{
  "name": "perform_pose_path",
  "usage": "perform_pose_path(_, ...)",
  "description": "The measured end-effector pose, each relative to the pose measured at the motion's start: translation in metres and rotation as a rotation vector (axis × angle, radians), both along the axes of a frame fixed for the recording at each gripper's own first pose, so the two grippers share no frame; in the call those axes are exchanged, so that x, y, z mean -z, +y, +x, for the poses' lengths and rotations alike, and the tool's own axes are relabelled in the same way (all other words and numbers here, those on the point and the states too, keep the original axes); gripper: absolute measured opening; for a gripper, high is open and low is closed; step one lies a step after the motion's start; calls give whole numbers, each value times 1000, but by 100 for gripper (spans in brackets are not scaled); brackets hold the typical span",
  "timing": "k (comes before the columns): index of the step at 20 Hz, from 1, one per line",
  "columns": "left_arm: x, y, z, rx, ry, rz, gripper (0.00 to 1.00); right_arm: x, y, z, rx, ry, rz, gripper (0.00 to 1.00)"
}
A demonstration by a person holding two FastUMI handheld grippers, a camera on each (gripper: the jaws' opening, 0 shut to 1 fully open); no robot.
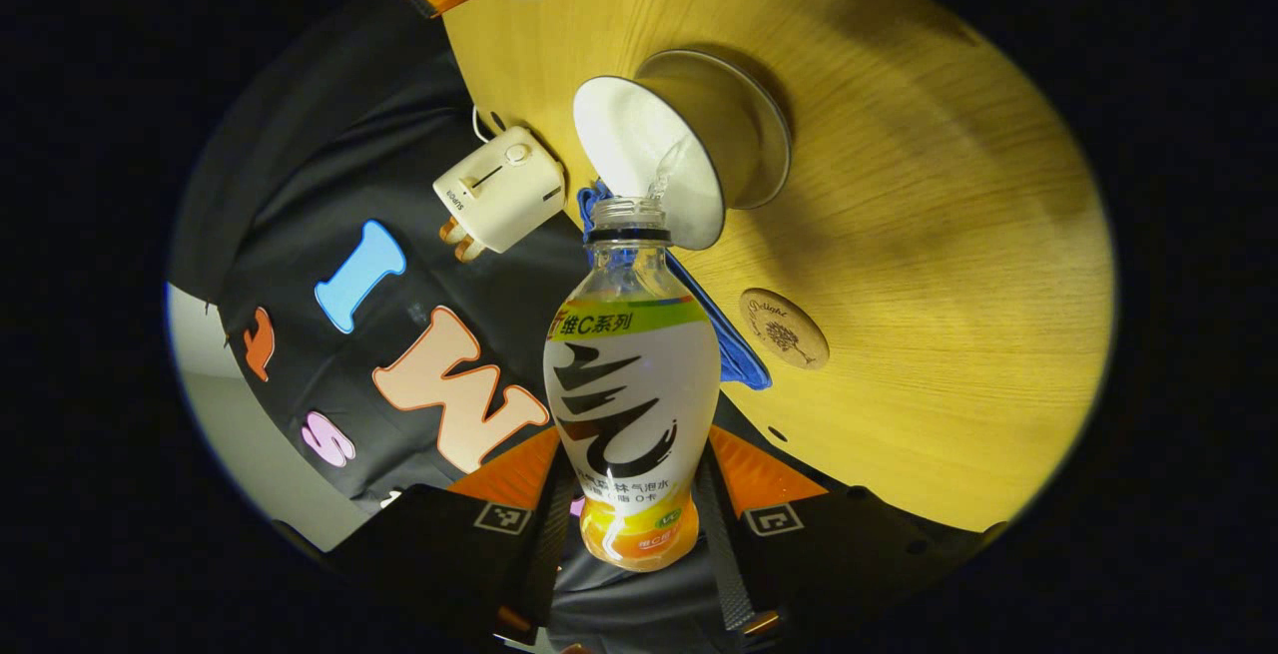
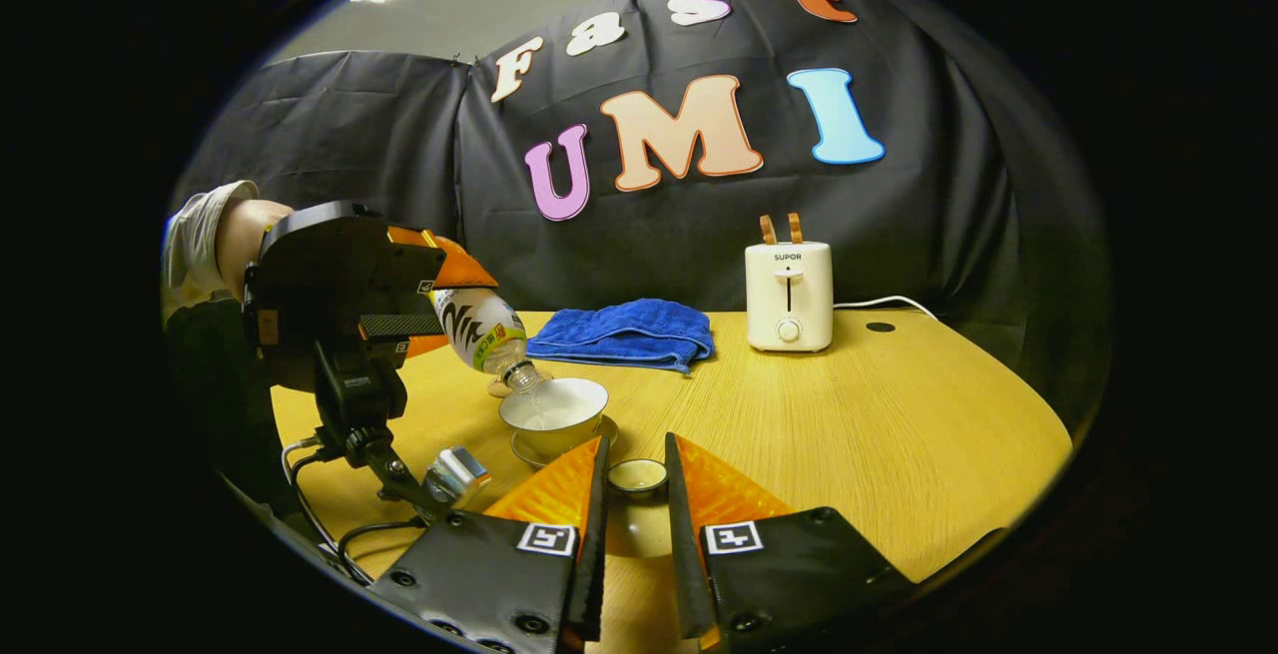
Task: Open the teacup lid with one hand, grasp the water bottle and pour water into the teacup with the other hand; after pouring, place the water bottle on the coaster and then close the teacup lid.
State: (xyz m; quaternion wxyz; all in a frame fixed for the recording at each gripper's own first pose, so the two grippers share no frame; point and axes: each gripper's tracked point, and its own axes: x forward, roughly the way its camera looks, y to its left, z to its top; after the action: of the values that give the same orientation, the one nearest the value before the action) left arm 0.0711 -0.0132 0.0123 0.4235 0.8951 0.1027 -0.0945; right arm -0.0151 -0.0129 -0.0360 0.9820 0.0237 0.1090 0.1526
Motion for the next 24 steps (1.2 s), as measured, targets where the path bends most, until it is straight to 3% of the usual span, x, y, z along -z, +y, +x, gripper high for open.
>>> perform_pose_path(7, -7, -4, 2, 8, -8, 28, 63, 0, -1, 0, 2, 4, 11, 33)
perform_pose_path(16, -3, -1, 2, 0, 8, -7, 62, 0, -1, 0, 4, 3, 9, 31)
perform_pose_path(21, 14, 6, 3, -35, 62, -176, 61, 0, -1, 1, 5, 3, 10, 33)
perform_pose_path(24, 26, 11, 1, -74, 96, -346, 61, 1, -2, 1, 7, 3, 12, 31)
